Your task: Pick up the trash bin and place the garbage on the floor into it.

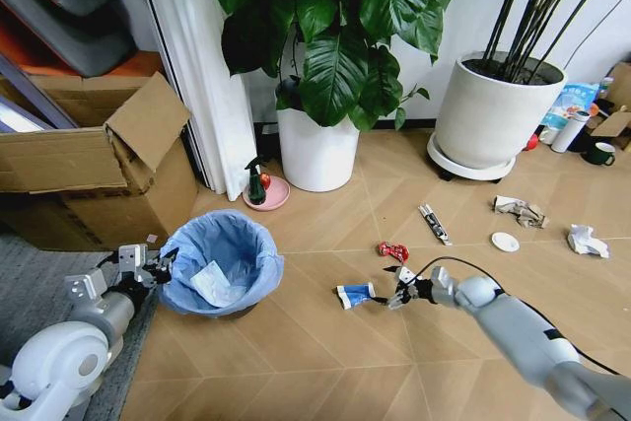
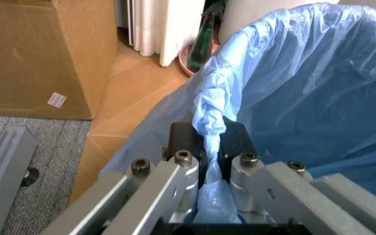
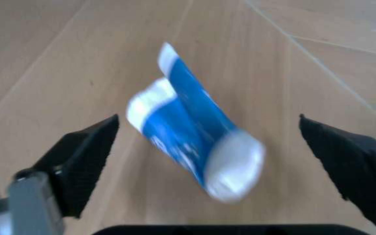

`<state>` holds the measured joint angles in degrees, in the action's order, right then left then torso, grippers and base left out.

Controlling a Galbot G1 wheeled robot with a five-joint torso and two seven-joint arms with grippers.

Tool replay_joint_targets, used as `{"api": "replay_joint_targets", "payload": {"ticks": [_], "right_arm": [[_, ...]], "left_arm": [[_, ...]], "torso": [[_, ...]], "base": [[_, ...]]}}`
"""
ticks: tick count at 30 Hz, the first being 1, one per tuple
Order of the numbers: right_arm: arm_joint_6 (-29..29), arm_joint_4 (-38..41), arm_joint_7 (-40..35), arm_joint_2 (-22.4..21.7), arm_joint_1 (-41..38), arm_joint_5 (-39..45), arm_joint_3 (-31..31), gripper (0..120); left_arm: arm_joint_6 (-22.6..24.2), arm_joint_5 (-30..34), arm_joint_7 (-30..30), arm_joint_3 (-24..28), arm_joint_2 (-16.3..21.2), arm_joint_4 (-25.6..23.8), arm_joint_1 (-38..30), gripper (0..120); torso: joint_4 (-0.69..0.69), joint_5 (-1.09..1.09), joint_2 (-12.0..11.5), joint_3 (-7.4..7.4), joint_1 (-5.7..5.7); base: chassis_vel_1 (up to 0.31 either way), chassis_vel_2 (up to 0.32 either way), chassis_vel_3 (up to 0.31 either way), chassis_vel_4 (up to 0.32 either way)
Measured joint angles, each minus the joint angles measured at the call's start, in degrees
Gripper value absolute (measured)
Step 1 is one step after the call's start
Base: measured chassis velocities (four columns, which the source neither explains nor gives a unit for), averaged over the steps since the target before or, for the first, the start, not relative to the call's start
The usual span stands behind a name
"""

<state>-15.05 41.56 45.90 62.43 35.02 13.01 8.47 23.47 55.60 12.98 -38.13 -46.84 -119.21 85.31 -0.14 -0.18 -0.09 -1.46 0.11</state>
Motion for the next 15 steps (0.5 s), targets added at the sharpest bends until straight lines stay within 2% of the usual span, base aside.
{"api": "replay_joint_targets", "payload": {"ticks": [2,4,8,10,11,14,15], "right_arm": [[0.38,-1.74,-0.29,2.15,-0.69,-1.14,0.27,89],[0.45,-2.22,-0.39,2.49,-0.94,-1.85,0.31,84],[0.61,-3.0,-0.53,2.26,-1.33,-2.78,0.33,72],[0.74,-3.15,-0.56,1.7,-1.43,-2.81,0.27,61],[0.74,-3.15,-0.56,1.7,-1.43,-2.81,0.27,61],[0.91,-3.14,-0.54,1.17,-1.43,-2.73,0.21,46],[0.91,-3.14,-0.54,1.17,-1.43,-2.73,0.21,46]], "left_arm": [[0.0,0.08,0.0,0.02,0.15,0.03,-0.14,1],[0.0,0.14,0.01,0.03,0.22,0.02,-0.16,1],[0.0,0.29,0.04,-0.02,0.54,0.03,-0.16,1],[0.0,0.34,0.04,-0.05,0.66,0.02,-0.15,1],[0.0,0.34,0.04,-0.05,0.66,0.02,-0.15,1],[0.0,0.42,0.1,-0.05,0.76,0.02,-0.16,1],[0.0,0.42,0.1,-0.05,0.76,0.02,-0.16,1]], "torso": [[0.02,0.01,0.0,0.0,0.0],[0.03,0.01,0.0,0.0,0.0],[0.01,-0.01,0.0,0.0,0.0],[0.0,0.0,0.0,0.01,0.0],[0.0,0.0,0.0,0.01,0.0],[-0.01,0.01,0.0,0.01,0.0],[-0.01,0.01,0.0,0.01,0.0]], "base": [[0.0,0.0,0.0,0.0],[0.0,0.0,0.0,0.0],[0.0,0.0,0.0,0.0],[0.0,0.0,0.0,0.0],[0.0,0.0,0.0,0.0],[0.0,0.0,0.0,0.0],[0.0,0.0,0.0,0.0]]}}
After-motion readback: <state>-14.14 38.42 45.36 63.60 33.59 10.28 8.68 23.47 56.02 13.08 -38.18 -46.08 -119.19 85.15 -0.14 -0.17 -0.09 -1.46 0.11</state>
